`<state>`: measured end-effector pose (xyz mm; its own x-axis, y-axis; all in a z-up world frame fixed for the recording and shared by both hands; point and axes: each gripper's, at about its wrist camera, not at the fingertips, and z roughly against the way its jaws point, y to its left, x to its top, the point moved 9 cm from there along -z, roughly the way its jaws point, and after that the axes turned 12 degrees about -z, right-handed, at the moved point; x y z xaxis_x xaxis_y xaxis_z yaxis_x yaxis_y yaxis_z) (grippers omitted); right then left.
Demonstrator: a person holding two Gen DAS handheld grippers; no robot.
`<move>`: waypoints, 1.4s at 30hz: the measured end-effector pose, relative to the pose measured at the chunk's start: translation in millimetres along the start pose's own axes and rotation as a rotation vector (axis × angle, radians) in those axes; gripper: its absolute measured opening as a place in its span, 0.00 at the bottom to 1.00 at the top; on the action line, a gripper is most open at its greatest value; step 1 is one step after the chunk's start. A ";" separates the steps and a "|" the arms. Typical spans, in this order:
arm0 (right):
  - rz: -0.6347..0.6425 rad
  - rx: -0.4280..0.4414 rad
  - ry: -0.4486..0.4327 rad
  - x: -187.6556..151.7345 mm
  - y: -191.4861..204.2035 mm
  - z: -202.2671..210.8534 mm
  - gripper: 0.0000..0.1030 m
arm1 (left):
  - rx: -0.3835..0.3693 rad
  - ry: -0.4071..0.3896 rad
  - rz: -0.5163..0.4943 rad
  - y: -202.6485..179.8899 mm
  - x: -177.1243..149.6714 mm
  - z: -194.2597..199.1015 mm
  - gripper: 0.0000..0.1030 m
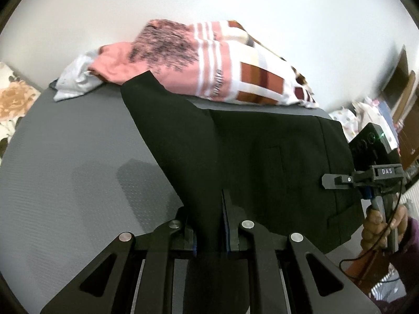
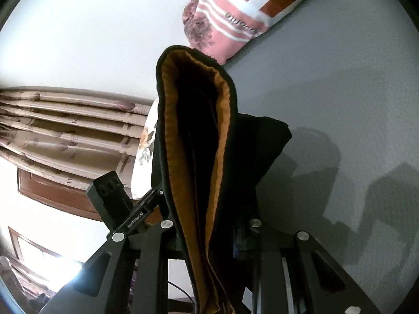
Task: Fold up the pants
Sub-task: 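Lift the held trousers with both grippers and fold them over onto themselves, then lower the folded trousers onto the mat and open both grippers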
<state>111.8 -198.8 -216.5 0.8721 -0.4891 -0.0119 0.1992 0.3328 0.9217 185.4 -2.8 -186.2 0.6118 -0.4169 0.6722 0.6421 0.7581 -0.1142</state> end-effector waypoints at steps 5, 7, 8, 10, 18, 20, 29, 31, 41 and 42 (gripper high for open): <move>0.004 0.014 0.023 18.0 16.2 -34.9 0.21 | 0.051 -0.024 0.020 39.9 10.2 4.4 0.13; 0.008 0.017 0.033 27.0 23.7 -50.3 0.21 | 0.071 -0.035 0.033 58.9 15.2 5.3 0.13; 0.011 0.020 0.037 31.4 27.9 -58.0 0.21 | 0.080 -0.039 0.036 66.0 17.1 5.6 0.13; 0.019 0.025 0.045 41.4 35.0 -74.0 0.21 | 0.095 -0.046 0.046 83.7 21.2 5.0 0.13; 0.017 0.025 0.059 85.3 39.5 -130.3 0.21 | 0.150 -0.049 0.110 158.2 25.3 -18.8 0.13; 0.018 0.009 0.057 96.9 33.6 -139.7 0.21 | 0.152 -0.032 0.125 172.8 21.3 -30.4 0.14; 0.009 -0.093 0.026 120.0 -2.1 -154.8 0.21 | 0.198 -0.001 0.140 204.7 -4.8 -57.6 0.38; 0.013 -0.116 0.009 119.1 -9.4 -153.0 0.25 | 0.233 -0.005 0.136 208.7 -8.1 -59.1 0.47; 0.122 -0.229 -0.145 112.3 7.8 -124.6 0.34 | 0.424 -0.095 0.231 250.0 -12.5 -10.2 0.69; 0.145 -0.236 -0.159 109.4 13.7 -120.7 0.35 | 0.439 -0.110 0.244 253.3 -12.1 -0.6 0.69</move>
<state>263.9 -150.4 -252.0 0.8218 -0.5369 0.1910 0.1926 0.5772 0.7936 341.0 194.0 -223.7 0.6523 -0.1641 0.7400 0.2174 0.9758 0.0247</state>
